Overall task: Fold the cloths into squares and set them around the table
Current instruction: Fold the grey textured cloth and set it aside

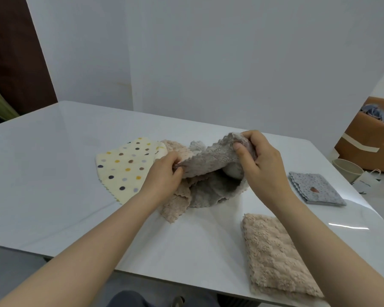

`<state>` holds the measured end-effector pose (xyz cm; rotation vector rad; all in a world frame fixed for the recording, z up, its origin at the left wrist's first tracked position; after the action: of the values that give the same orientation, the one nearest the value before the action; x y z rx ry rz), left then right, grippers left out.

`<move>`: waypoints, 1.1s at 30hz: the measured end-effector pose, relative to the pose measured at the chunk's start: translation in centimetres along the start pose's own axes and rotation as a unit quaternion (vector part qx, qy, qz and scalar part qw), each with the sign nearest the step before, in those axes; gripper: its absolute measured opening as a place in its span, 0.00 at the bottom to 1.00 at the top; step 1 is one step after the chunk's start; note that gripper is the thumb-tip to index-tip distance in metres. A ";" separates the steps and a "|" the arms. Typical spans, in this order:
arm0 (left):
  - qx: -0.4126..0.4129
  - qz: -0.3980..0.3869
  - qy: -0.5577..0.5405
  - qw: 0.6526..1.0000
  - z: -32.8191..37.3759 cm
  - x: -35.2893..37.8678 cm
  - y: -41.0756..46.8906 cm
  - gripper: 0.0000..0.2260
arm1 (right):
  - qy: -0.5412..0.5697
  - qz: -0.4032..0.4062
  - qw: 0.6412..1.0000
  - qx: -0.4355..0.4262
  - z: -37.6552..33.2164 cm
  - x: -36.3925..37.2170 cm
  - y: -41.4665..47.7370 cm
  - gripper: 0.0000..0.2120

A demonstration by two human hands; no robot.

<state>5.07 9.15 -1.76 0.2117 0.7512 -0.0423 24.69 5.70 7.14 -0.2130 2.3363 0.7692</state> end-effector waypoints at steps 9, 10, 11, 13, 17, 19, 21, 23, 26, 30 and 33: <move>0.056 0.091 -0.022 0.994 2.3 -5.0 -4.6 0.05 | 0.014 0.024 1.000 -0.009 -1.1 -2.0 -0.7 0.04; 0.055 0.088 -0.047 0.993 2.1 -5.4 -4.9 0.05 | 0.022 0.040 0.999 -0.010 -1.3 -2.3 -0.9 0.06; 0.053 0.079 -0.079 0.992 2.0 -5.7 -5.2 0.05 | 0.035 0.053 0.998 -0.007 -1.4 -2.6 -1.0 0.07; 0.035 0.048 -0.161 0.985 1.7 -6.0 -5.5 0.06 | 0.082 0.064 0.995 0.007 -1.6 -2.9 -1.0 0.08; -0.027 -0.110 -0.477 0.872 1.4 -4.0 -5.9 0.06 | 0.282 0.017 0.957 0.061 -1.0 -1.5 -0.7 0.05; -0.046 -0.174 -0.546 0.818 1.8 -3.1 -6.3 0.15 | 0.365 -0.014 0.926 0.090 -0.7 -0.4 -0.6 0.04; -0.055 -0.187 -0.554 0.810 1.5 -3.0 -6.4 0.18 | 0.383 -0.019 0.917 0.108 -0.4 0.0 -0.6 0.06; -0.084 -0.157 -0.515 0.839 0.0 -3.3 -5.9 0.18 | 0.344 0.007 0.932 0.118 0.6 -0.1 -0.7 0.08; -0.121 -0.103 -0.412 0.897 -2.5 -4.2 -5.4 0.10 | 0.227 0.058 0.961 0.145 2.6 -0.5 -1.2 0.17; -0.133 -0.059 -0.334 0.931 -4.2 -4.3 -5.7 0.05 | 0.146 0.092 0.968 0.183 4.5 -0.7 -2.1 0.23; -0.148 -0.015 -0.355 0.923 -5.3 -4.0 -6.4 0.03 | 0.122 0.065 0.969 0.206 5.0 0.1 -2.7 0.17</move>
<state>-2.14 3.83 -3.88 -0.1079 0.0296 -0.0308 28.23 6.41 2.76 0.0320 2.7041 0.3137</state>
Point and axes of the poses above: each hand's wrist, its own y-axis towards the middle knuckle, its own x-axis out of the palm, z = x × y, the point moved 10 cm from there along y, towards the middle knuckle, and after that the axes turned 15 degrees about -z, right-handed, at the moved point
